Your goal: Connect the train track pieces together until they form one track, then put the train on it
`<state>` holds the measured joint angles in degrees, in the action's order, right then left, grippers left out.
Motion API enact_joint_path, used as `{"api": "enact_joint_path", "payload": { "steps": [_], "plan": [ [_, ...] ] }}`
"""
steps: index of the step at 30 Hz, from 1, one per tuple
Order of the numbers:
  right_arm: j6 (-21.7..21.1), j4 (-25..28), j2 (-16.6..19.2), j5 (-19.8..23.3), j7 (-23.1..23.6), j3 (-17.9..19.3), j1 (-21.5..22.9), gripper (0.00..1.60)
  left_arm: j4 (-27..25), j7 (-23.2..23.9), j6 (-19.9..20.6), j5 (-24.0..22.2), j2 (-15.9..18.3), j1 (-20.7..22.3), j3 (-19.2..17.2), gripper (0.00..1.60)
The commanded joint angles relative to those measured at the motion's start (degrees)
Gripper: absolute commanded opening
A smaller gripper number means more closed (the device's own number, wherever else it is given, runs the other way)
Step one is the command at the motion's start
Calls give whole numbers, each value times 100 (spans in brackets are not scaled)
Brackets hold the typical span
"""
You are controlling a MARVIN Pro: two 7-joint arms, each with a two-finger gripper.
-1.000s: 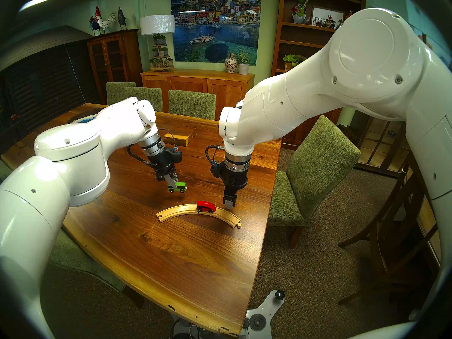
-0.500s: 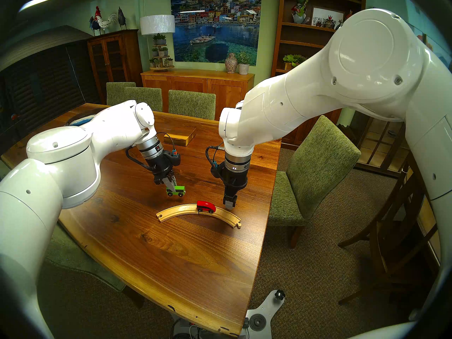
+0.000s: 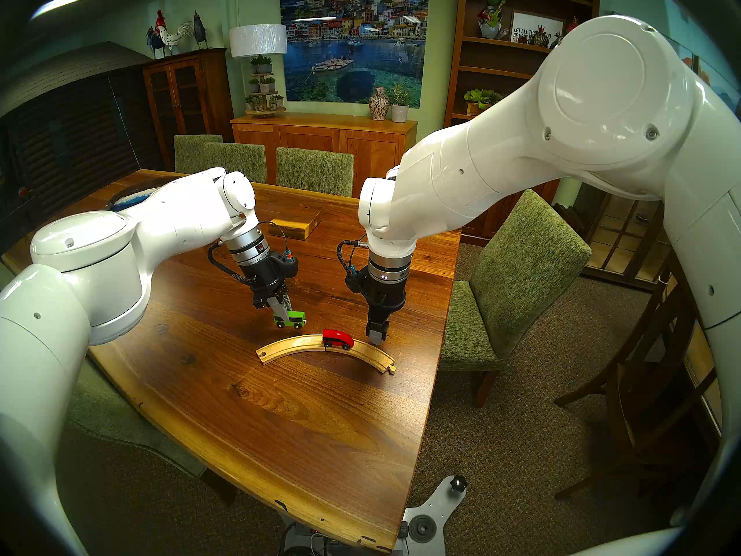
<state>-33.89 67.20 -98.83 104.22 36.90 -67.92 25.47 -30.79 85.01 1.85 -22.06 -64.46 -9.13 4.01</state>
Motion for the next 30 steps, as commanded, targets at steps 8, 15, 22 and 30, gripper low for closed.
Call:
{"api": "enact_joint_path", "payload": {
  "steps": [8, 15, 22, 30],
  "plan": [
    [3, -92, 39, -6, -13, 16, 130, 160, -864, -1, 256, -59, 533, 178, -5, 0],
    [2, -93, 40, -13, -13, 18, 125, 160, -1412, -1, 454, -90, 830, 130, 26, 0],
    [1, -94, 40, -21, -13, 20, 119, 160, -1936, -1, 703, -120, 1138, 124, 41, 0],
    [-1, -96, 40, -27, -13, 22, 116, 160, -2437, -1, 1001, -132, 1446, 178, 4, 0]
  ]
}}
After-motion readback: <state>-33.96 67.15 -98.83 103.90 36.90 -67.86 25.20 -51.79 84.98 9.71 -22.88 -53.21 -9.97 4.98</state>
